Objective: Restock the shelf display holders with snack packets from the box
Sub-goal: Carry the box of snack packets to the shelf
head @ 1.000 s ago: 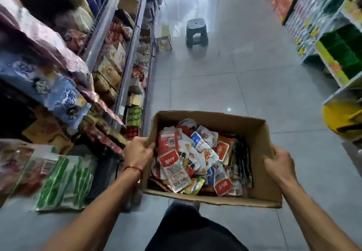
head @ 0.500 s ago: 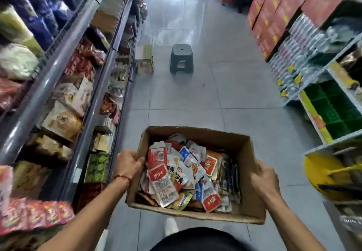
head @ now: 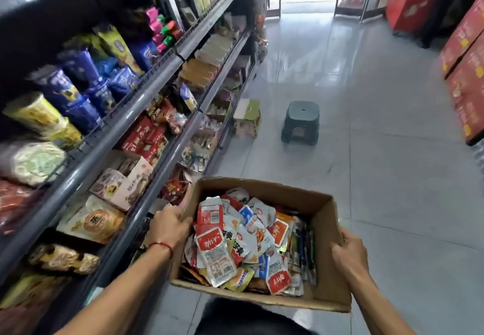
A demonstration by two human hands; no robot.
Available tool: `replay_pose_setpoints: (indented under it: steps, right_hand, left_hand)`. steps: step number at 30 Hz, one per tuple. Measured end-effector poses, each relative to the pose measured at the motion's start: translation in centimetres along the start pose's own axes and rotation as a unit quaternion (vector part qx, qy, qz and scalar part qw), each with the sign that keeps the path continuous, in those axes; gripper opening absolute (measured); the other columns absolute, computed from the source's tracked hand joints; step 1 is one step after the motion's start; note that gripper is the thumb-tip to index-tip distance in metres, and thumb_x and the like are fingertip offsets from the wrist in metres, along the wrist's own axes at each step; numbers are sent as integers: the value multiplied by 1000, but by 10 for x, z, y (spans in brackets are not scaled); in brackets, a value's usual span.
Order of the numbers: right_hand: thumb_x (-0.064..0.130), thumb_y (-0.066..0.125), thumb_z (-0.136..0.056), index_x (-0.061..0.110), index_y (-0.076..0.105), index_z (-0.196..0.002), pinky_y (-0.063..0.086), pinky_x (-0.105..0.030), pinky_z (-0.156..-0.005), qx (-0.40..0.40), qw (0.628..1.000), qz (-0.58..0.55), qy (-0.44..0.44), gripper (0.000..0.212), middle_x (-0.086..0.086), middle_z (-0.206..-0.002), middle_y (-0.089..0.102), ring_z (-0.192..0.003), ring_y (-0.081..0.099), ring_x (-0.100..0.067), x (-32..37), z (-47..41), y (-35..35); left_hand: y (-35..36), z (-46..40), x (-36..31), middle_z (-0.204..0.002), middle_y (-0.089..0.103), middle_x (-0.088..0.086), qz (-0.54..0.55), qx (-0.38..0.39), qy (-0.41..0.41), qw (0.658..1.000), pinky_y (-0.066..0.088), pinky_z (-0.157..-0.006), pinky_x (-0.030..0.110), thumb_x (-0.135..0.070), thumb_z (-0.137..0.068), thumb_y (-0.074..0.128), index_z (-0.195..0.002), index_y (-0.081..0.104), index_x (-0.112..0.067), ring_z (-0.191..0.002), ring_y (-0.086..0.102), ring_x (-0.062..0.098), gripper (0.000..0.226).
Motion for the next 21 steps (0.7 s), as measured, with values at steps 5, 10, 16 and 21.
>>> replay_pose_setpoints:
  steps: [5,10,16,21]
  right_hand:
    - [2,60,-94,25,68,-96,49,-29,-60,3,999,29,-18,24,5,-77,67,-71,64,-19,74,-114,-22]
    - [4,60,-93,26,70,-90,54,-33,-63,-26,998,60,-17,25,-2,-76,69,-70,66,-24,134,-229,-23]
    - [3,61,-93,20,71,-91,41,-20,-54,-92,994,58,11,19,1,-76,69,-69,61,-11,217,-331,-16]
    - [9,66,-92,21,72,-95,45,-20,-54,-102,994,46,3,13,3,-80,72,-71,62,-5,278,-426,0]
  left_hand:
    - [12,-81,-71,-60,65,0,47,-8,-30,998,46,-51,27,-26,-83,78,-56,66,-14,-60,65,19,32]
    - [50,-205,-134,-54,61,-3,80,7,-24,996,37,-50,24,-26,-82,78,-50,56,-17,-57,60,20,40]
    - [72,-364,-206,-46,54,2,108,49,-8,993,39,-46,31,-26,-80,77,-52,54,-6,-50,55,23,42]
    - [76,-473,-255,-51,64,7,144,55,-5,988,44,-47,31,-29,-80,78,-61,69,-6,-55,65,31,32]
Point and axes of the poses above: each hand's wrist, its own z-axis away from the middle knuckle, its own y-axis out of the palm, x = y × z, the point moved 3 cm from there along -z, towards the middle knuckle
